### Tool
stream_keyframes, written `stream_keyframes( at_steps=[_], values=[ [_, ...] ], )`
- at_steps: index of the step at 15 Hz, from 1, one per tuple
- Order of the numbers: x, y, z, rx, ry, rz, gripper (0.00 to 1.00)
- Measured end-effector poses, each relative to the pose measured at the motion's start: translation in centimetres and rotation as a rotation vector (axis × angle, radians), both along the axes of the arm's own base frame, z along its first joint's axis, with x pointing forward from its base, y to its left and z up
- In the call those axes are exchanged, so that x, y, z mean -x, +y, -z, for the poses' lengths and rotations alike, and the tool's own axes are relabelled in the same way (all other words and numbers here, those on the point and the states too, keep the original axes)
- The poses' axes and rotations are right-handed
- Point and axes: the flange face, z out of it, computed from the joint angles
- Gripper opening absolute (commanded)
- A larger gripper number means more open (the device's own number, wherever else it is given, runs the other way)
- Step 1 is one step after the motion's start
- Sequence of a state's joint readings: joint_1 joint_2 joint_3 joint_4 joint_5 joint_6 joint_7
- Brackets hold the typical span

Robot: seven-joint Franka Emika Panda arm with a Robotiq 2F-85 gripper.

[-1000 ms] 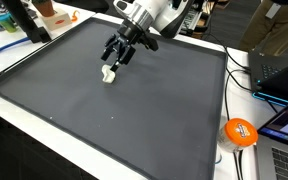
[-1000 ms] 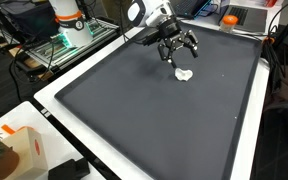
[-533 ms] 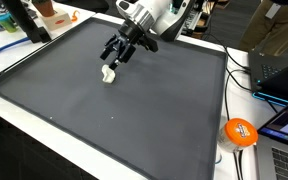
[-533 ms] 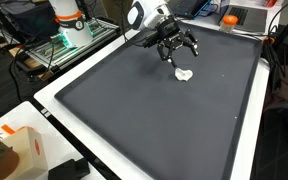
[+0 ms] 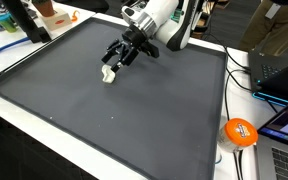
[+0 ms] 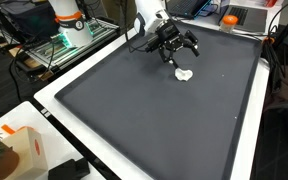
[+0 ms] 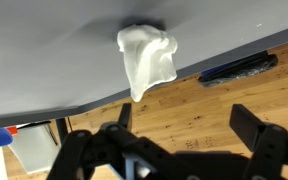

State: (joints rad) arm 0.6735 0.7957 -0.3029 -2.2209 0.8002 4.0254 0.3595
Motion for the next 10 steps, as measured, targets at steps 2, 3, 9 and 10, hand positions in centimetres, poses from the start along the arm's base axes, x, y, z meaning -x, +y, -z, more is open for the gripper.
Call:
stream_keyframes(
  at_steps=[2, 3, 9, 10],
  values=[
    [-0.2, -0.1, 0.0, -0.004, -0.009, 0.001, 1.0],
    [-0.2, -0.3, -0.2, -0.006, -0.005, 0.0, 1.0],
    [0.4, -3.7, -6.8, 0.034, 0.083, -0.035, 1.0],
    [0.3, -4.2, -8.3, 0.031, 0.12, -0.062, 1.0]
  ],
)
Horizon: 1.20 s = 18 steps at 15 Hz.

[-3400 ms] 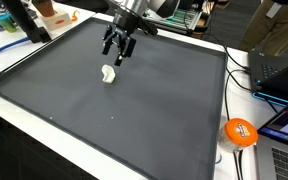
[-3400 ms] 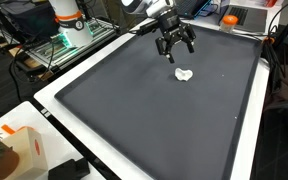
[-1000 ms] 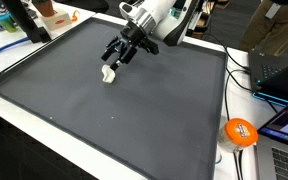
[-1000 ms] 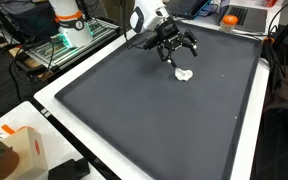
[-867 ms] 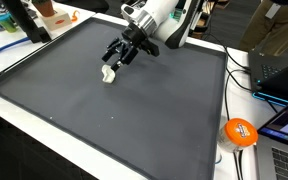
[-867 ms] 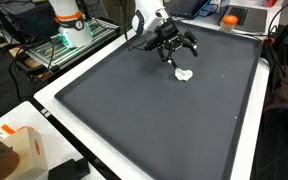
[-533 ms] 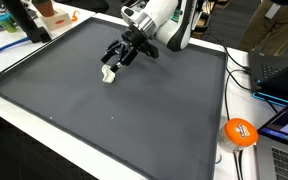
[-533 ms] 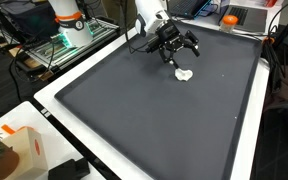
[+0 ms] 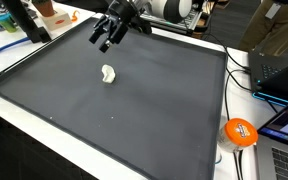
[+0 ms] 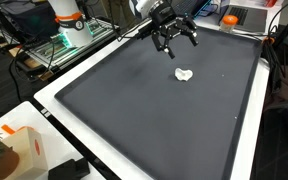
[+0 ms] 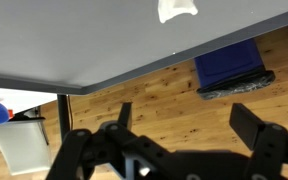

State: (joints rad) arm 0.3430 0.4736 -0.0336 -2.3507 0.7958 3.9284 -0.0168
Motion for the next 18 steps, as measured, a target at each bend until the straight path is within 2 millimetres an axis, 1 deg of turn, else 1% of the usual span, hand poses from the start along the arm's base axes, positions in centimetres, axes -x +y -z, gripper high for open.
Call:
stream_keyframes(
  at_steps=[4, 6, 7, 8, 9, 10, 12, 14, 15, 16, 18],
  values=[
    [0.0, -1.0, -6.1, -0.036, 0.135, -0.146, 1.0],
    [0.6, -2.1, -8.3, -0.06, 0.209, -0.217, 1.0],
    [0.8, -3.2, -8.7, -0.071, 0.247, -0.248, 1.0],
    [1.0, -4.5, -8.6, -0.077, 0.283, -0.275, 1.0],
    [1.0, -5.7, -8.0, -0.081, 0.321, -0.296, 1.0],
    [1.0, -6.6, -7.0, -0.075, 0.365, -0.323, 1.0],
    [0.5, -7.4, -5.0, -0.068, 0.462, -0.376, 1.0],
    [-0.2, -7.4, -3.5, -0.066, 0.572, -0.427, 1.0],
    [-0.8, -7.2, -3.4, -0.066, 0.631, -0.454, 1.0],
    [-1.3, -6.8, -3.8, -0.063, 0.687, -0.48, 1.0],
    [-2.0, -5.0, -5.2, -0.053, 0.791, -0.532, 1.0]
  ],
)
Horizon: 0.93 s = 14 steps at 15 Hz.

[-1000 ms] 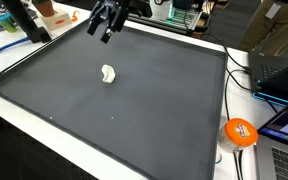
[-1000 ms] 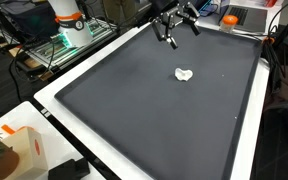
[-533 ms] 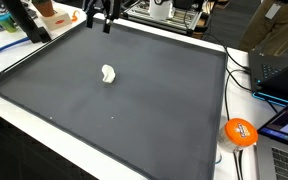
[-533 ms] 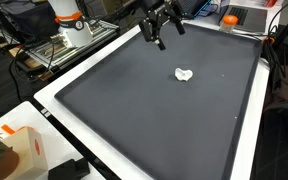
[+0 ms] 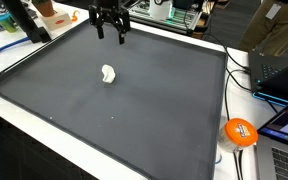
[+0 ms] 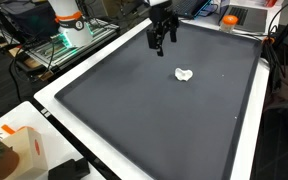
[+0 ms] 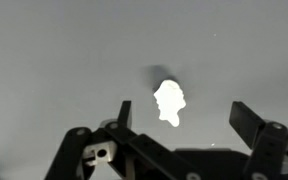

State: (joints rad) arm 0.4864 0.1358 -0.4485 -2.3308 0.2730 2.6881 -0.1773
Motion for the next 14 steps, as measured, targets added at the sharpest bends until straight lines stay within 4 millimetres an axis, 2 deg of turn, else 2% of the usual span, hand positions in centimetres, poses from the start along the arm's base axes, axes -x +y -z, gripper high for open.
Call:
stream_keyframes(
  at_steps=[2, 4, 7, 10, 14],
  values=[
    [-0.1, 2.1, -1.8, 0.008, 0.095, -0.058, 1.0],
    [-0.3, 2.9, -2.8, -0.004, 0.092, -0.066, 1.0],
    [-0.3, 2.3, -2.2, -0.004, 0.098, -0.054, 1.0],
    [-0.8, 2.0, -1.6, -0.006, 0.089, 0.036, 1.0],
    [-1.8, -0.3, -0.8, 0.037, 0.089, 0.178, 1.0]
  ],
)
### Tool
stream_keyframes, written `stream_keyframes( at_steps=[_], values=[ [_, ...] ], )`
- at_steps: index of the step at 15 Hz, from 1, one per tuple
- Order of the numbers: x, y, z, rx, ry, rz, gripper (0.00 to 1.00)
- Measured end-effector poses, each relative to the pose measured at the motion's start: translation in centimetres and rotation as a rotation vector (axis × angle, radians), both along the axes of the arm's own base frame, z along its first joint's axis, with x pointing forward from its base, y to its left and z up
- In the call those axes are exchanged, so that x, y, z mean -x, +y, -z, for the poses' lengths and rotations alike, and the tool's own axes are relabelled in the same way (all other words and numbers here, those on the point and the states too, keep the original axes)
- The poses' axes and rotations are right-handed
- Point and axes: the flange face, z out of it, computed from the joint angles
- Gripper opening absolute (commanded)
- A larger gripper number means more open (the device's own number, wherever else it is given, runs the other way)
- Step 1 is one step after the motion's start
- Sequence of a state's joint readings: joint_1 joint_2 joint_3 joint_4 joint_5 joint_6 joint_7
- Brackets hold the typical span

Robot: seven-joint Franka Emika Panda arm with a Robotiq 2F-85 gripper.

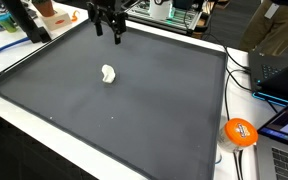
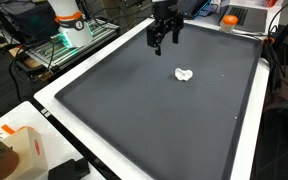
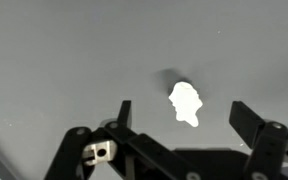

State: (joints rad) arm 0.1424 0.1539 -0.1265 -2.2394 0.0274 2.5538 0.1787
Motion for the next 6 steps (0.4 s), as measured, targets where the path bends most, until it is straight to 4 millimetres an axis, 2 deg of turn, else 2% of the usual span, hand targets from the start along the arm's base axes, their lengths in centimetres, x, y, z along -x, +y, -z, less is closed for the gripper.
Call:
stream_keyframes(
  at_steps=[4, 6],
  values=[
    [-0.6, -2.6, -0.3, 0.013, 0.011, 0.101, 1.0],
    [-0.7, -3.0, -0.6, -0.004, 0.052, 0.114, 1.0]
  ],
)
